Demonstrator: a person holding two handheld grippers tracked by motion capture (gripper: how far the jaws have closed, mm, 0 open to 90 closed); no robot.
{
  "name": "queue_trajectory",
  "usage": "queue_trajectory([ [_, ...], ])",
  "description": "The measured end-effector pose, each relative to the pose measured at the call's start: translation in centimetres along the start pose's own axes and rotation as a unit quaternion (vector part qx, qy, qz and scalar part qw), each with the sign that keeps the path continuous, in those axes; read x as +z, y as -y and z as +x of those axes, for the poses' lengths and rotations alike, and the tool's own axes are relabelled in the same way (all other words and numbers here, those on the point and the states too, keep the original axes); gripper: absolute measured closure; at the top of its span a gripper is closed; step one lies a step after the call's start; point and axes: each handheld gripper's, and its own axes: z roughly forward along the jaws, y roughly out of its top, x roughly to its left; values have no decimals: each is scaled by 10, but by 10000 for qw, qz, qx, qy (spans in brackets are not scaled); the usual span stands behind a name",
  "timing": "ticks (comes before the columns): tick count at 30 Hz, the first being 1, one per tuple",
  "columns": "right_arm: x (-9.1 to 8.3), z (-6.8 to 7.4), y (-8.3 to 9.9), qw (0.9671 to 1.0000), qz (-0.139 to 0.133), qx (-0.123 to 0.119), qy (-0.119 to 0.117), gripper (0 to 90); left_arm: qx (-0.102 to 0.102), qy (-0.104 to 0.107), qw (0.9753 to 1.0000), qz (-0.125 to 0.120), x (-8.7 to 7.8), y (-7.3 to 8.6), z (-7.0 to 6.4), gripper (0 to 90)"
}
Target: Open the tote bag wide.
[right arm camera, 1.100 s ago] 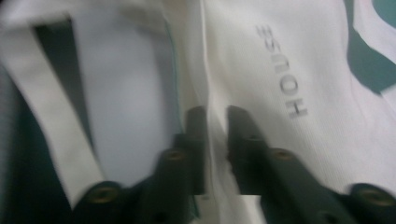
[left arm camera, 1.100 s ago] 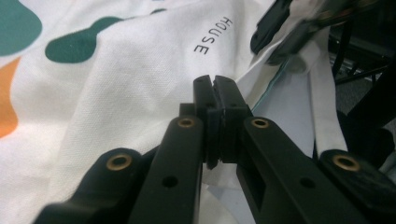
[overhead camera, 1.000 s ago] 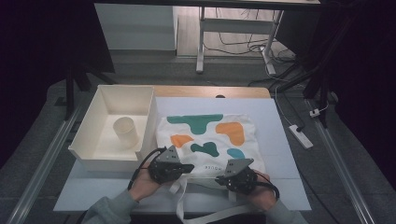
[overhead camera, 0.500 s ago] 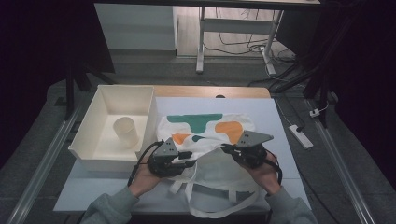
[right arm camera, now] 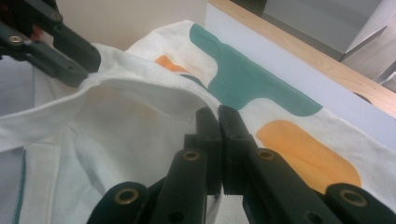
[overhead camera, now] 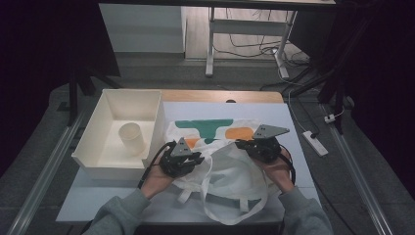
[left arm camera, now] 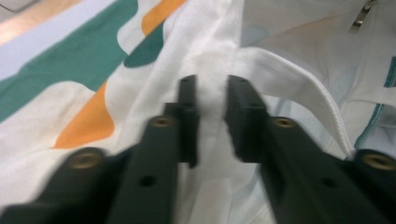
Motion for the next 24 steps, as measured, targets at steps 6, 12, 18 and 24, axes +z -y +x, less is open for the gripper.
queue_trajectory([
  [6,-4,-3,-3,9999,-60,-66,97,888,29,-33,9999,-144,-4,-5,-1,891],
  [12,0,-17,-2,9995,-158,137,226,887,-59,-115,9996,-251,3,-17,3,891],
  [18,20,-41,9,9984,-10,522,222,887,-141,-194,9997,-65,26,-20,12,890],
  [24,41,-52,19,9972,230,636,330,887,-236,-228,9994,94,40,-20,21,890],
])
